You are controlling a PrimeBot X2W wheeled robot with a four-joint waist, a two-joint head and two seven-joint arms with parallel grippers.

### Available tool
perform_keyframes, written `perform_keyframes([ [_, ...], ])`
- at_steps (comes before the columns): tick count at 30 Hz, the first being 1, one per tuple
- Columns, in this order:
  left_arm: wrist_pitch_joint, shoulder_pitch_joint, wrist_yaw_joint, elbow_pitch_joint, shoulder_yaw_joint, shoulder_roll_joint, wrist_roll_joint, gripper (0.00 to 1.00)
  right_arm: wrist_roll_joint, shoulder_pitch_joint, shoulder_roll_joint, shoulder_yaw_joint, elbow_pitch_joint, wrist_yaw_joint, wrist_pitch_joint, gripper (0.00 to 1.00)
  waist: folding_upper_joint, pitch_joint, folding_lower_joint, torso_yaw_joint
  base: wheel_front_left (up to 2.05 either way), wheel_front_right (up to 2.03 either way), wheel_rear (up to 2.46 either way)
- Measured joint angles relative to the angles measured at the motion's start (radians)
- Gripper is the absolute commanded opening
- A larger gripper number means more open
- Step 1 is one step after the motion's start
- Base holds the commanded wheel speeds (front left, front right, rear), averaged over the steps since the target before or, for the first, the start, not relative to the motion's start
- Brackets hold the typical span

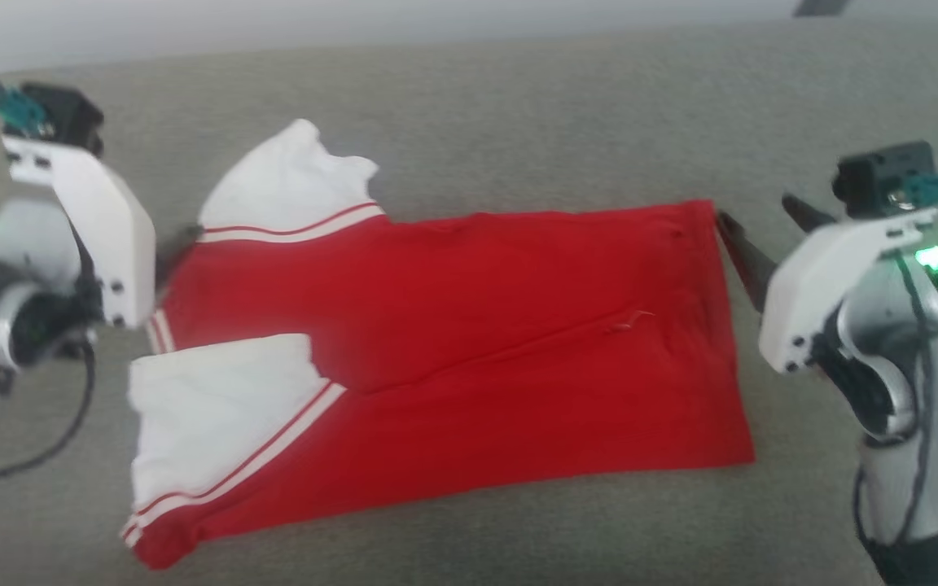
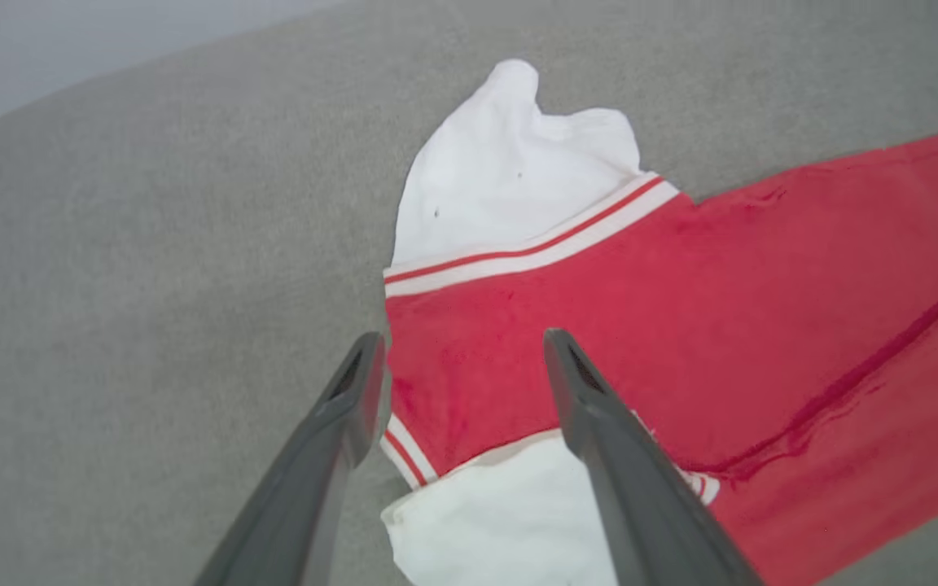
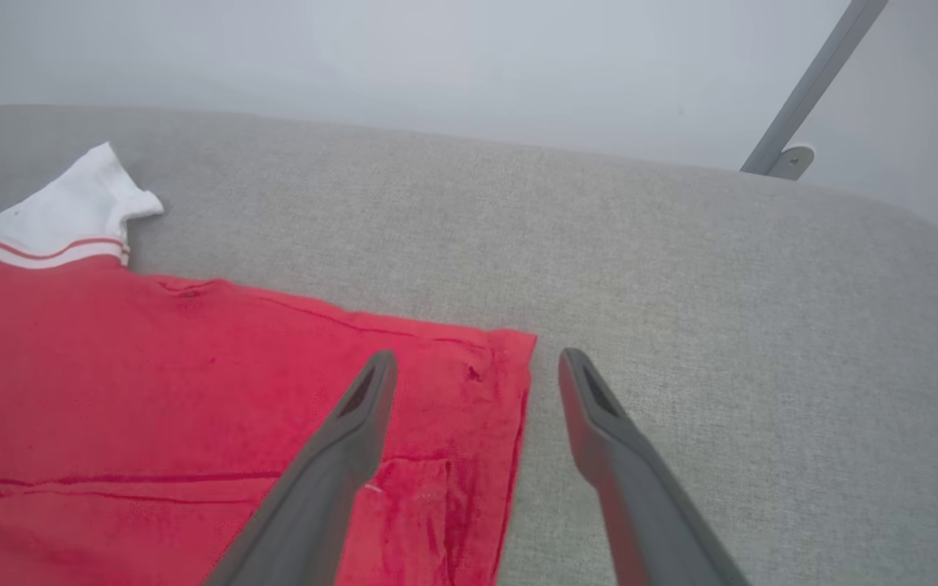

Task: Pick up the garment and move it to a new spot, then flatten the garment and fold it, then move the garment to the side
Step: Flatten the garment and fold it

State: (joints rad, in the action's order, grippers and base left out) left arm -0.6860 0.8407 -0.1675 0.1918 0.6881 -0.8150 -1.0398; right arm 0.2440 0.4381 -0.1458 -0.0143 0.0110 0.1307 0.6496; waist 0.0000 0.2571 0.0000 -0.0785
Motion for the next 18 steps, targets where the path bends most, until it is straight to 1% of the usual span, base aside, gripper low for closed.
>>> perform_keyframes([
  [6, 0.055, 0.131, 0.093, 0.154, -0.002, 0.019, 0.058, 1.00, -0.038, 0.084, 0.037, -0.045, -0.057, 0.000, -0.119, 1.00, 0.0000, 0.057, 0.0000, -0.070, 0.00, 0.00, 0.00],
  [11, 0.072, 0.217, 0.179, 0.277, 0.006, 0.040, 0.073, 1.00, -0.044, 0.126, 0.057, -0.069, -0.106, 0.000, -0.177, 1.00, 0.0000, 0.115, 0.0000, -0.122, 0.00, 0.00, 0.00],
  [14, 0.062, 0.258, 0.218, 0.344, 0.016, 0.053, 0.082, 1.00, -0.049, 0.139, 0.065, -0.075, -0.128, 0.000, -0.194, 1.00, 0.0000, 0.149, 0.0000, -0.147, 0.00, 0.00, 0.00],
  [18, 0.025, 0.299, 0.252, 0.415, 0.028, 0.077, 0.070, 1.00, -0.049, 0.147, 0.075, -0.082, -0.148, 0.000, -0.204, 1.00, 0.0000, 0.189, 0.0000, -0.172, 0.00, 0.00, 0.00],
])
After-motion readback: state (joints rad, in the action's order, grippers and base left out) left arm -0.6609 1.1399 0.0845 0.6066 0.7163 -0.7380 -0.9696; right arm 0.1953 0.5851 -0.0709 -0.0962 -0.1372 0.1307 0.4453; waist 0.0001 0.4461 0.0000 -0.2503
